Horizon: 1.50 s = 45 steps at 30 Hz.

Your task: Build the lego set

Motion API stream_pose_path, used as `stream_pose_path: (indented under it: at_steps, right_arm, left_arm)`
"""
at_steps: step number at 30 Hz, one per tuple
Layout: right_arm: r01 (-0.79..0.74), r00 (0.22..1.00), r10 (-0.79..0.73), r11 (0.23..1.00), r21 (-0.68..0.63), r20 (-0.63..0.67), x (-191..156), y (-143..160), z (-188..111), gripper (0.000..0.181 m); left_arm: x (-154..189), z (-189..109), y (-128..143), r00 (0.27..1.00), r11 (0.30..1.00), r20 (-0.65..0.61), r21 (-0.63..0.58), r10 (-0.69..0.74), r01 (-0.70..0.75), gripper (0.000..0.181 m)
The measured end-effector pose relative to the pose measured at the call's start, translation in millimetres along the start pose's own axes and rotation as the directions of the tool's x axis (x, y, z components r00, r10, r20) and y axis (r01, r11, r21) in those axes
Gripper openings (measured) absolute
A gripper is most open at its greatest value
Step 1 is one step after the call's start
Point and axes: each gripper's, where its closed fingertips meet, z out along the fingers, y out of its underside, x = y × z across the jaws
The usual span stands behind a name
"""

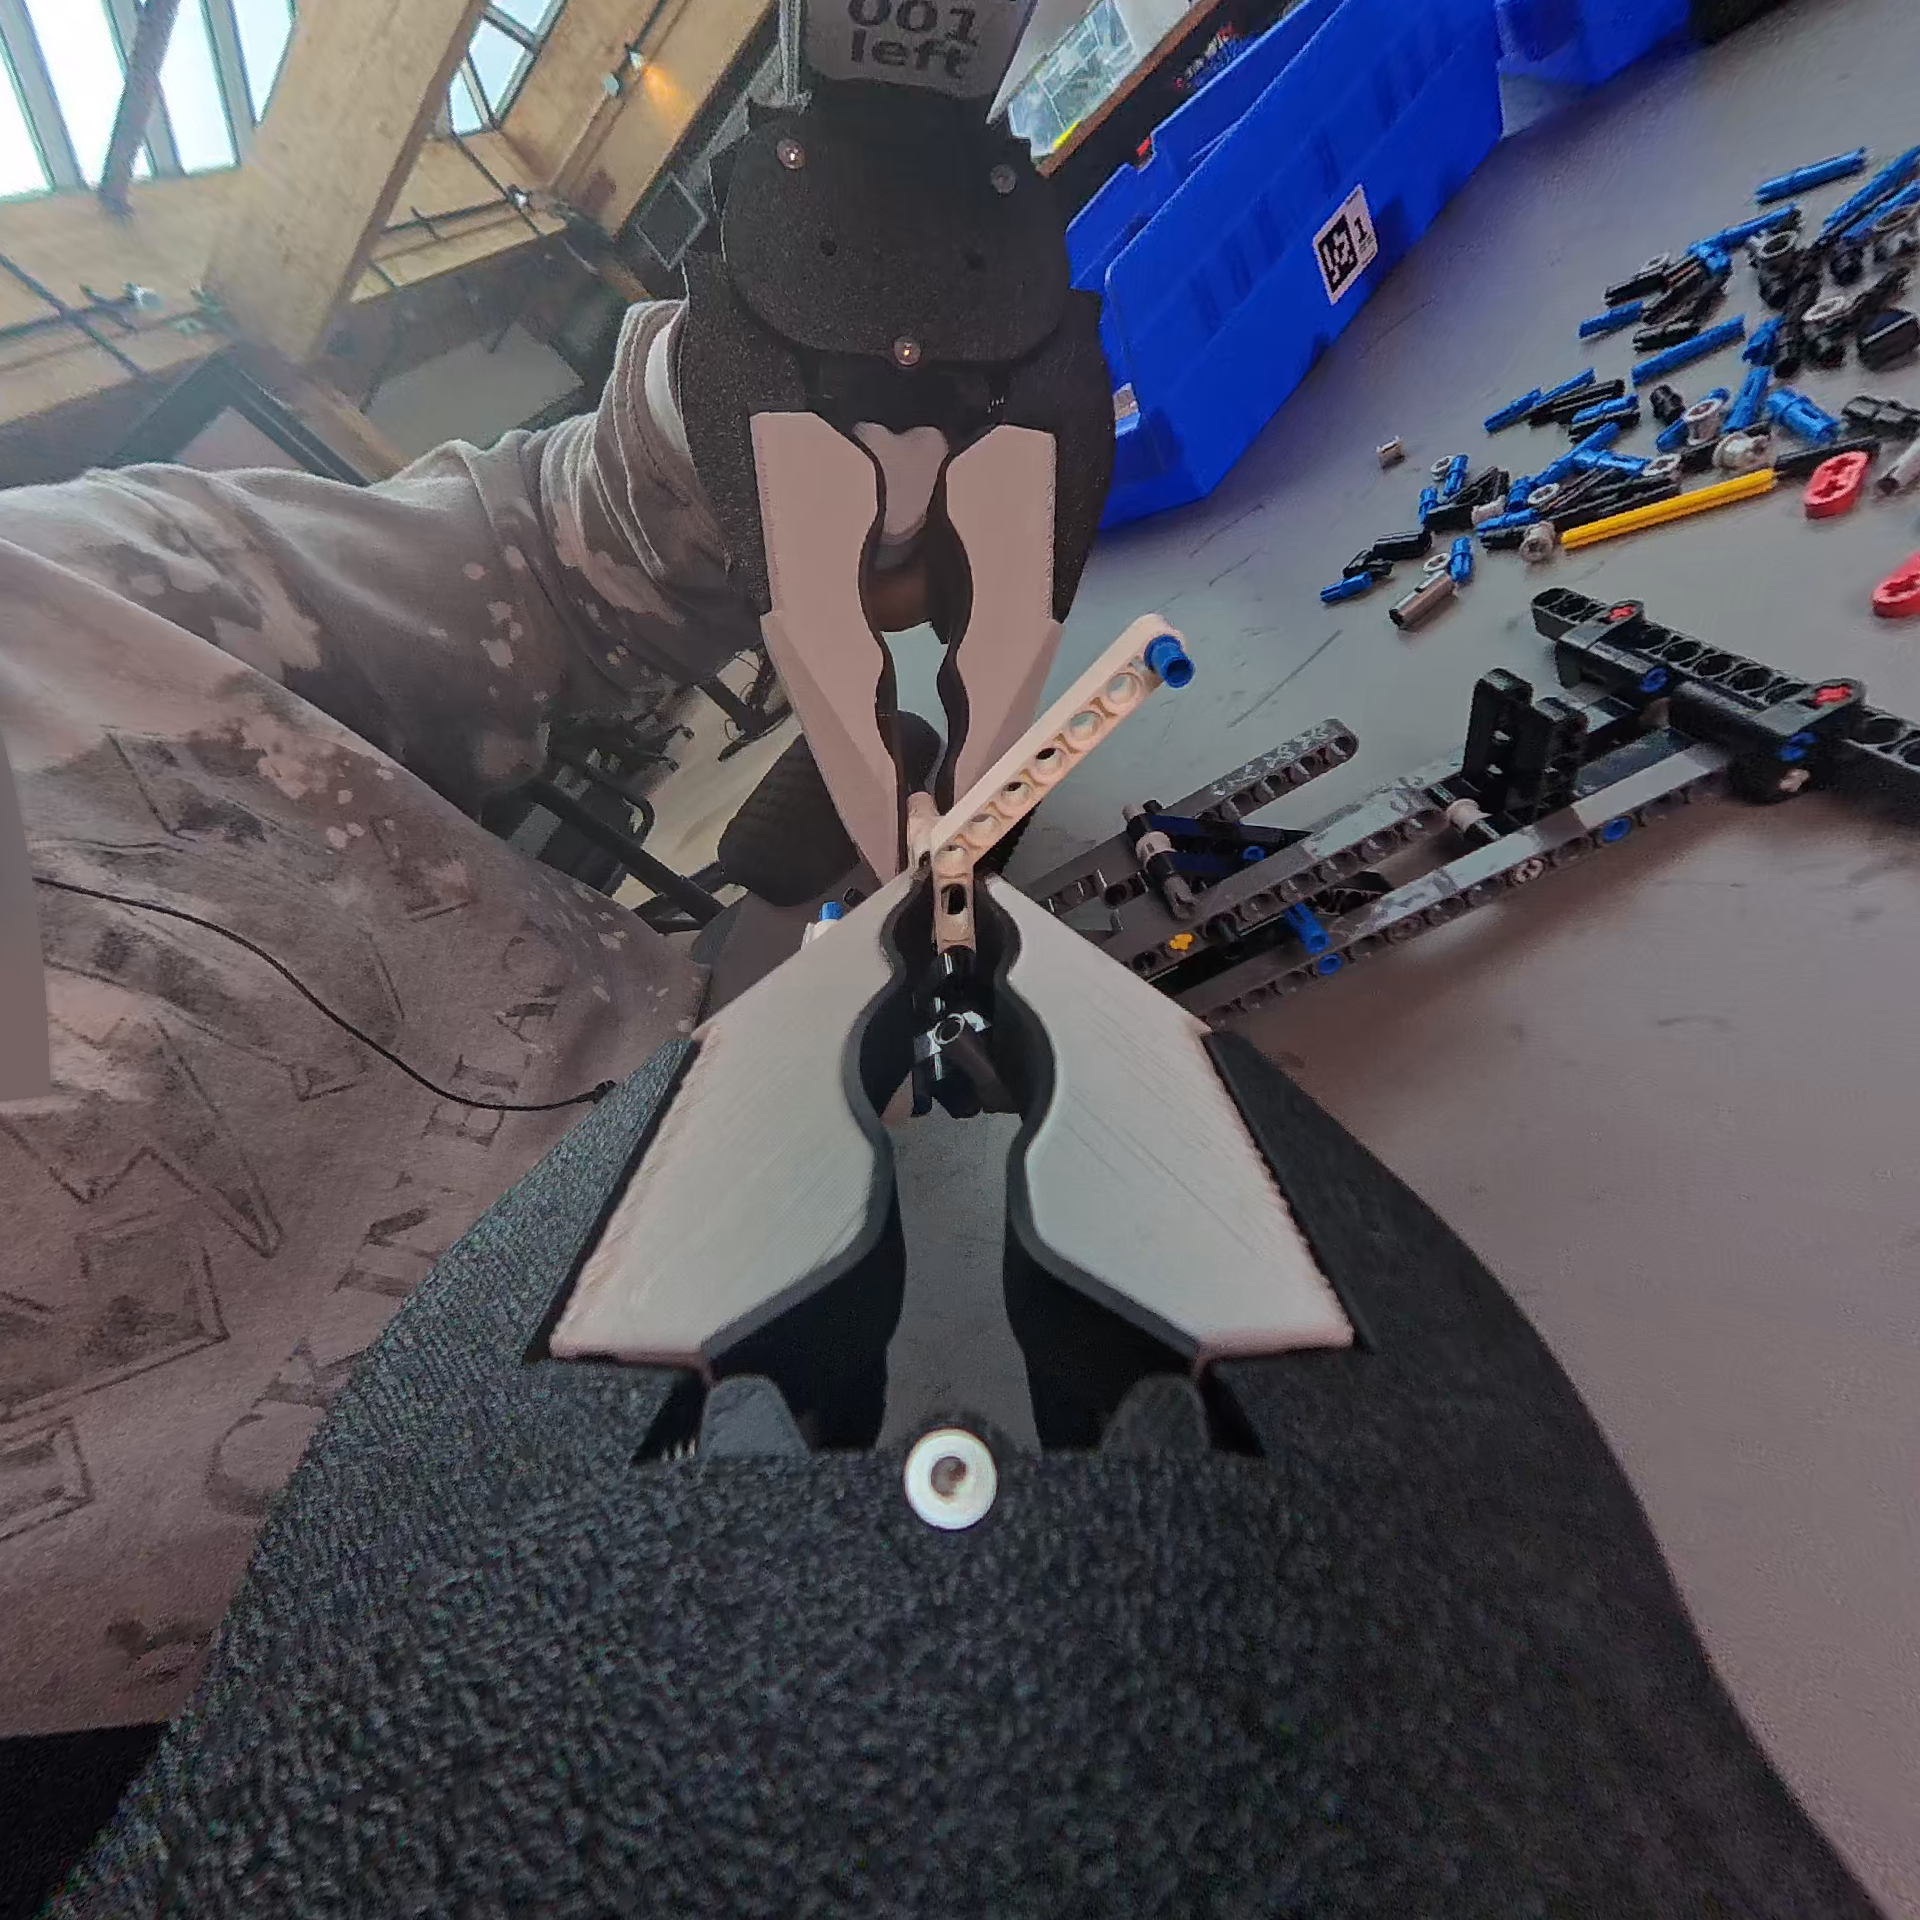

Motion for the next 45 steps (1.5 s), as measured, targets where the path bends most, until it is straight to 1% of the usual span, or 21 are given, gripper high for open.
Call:
stream_pose_path:
  at_steps: [4, 5, 9, 16, 19, 27, 33, 38, 42, 45]
  right_arm:
    - [-0.204, 0.979, 0.202, 0.978, 0.041, 0.033, 10.1, -3.8, 0.7, 0.006]
    - [-0.217, 0.975, 0.215, 0.975, 0.045, 0.053, 9.6, -3.7, 0.9, 0.006]
    - [-0.162, 0.986, 0.160, 0.986, 0.042, 0.047, 6.9, -2.5, -0.1, 0.006]
    - [-0.119, 0.991, 0.116, 0.992, 0.037, 0.062, 1.4, -0.9, 0.6, 0.006]
    - [-0.090, 0.994, 0.088, 0.996, 0.021, 0.065, -2.3, 1.7, 2.3, 0.006]
    - [-0.082, 0.994, 0.081, 0.997, 0.010, 0.074, -4.2, 3.2, 2.9, 0.006]
    - [-0.084, 0.991, 0.084, 0.996, -0.007, 0.101, -7.7, 5.2, 3.9, 0.006]
    - [-0.056, 0.989, 0.061, 0.998, -0.042, 0.133, -14.6, 10.0, 5.4, 0.007]
    - [-0.031, 0.984, 0.045, 0.996, -0.084, 0.173, -22.5, 16.1, 8.8, 0.007]
    - [-0.039, 0.980, 0.055, 0.995, -0.089, 0.190, -23.9, 16.5, 8.0, 0.007]
  left_arm:
    - [0.5, 0.8, -0.1, 1.000, 1.000, -0.017, -0.003, -0.025, 0.025, 0.007]
    - [0.6, 0.8, 0.0, 1.000, 1.000, -0.016, -0.004, -0.026, 0.026, 0.007]
    - [0.5, -2.6, 0.5, 0.999, 0.999, -0.027, 0.005, -0.047, 0.048, 0.007]
    - [-1.4, -6.6, -2.8, 0.996, 0.997, -0.036, 0.006, -0.075, 0.076, 0.007]
    - [-0.9, -6.3, -2.0, 0.996, 0.996, -0.045, -0.019, -0.083, 0.082, 0.007]
    - [1.6, -3.2, 2.5, 0.997, 0.996, -0.061, -0.079, -0.053, 0.048, 0.007]
    - [3.4, -3.4, 7.0, 0.998, 0.984, -0.056, -0.180, -0.024, 0.014, 0.007]
    - [5.9, -3.4, 10.1, 0.997, 0.966, -0.080, -0.260, -0.010, -0.011, 0.007]
    - [12.3, 0.6, 19.4, 0.989, 0.932, -0.125, -0.343, 0.078, -0.117, 0.007]
    - [14.8, 4.7, 20.6, 0.982, 0.911, -0.143, -0.378, 0.121, -0.168, 0.007]
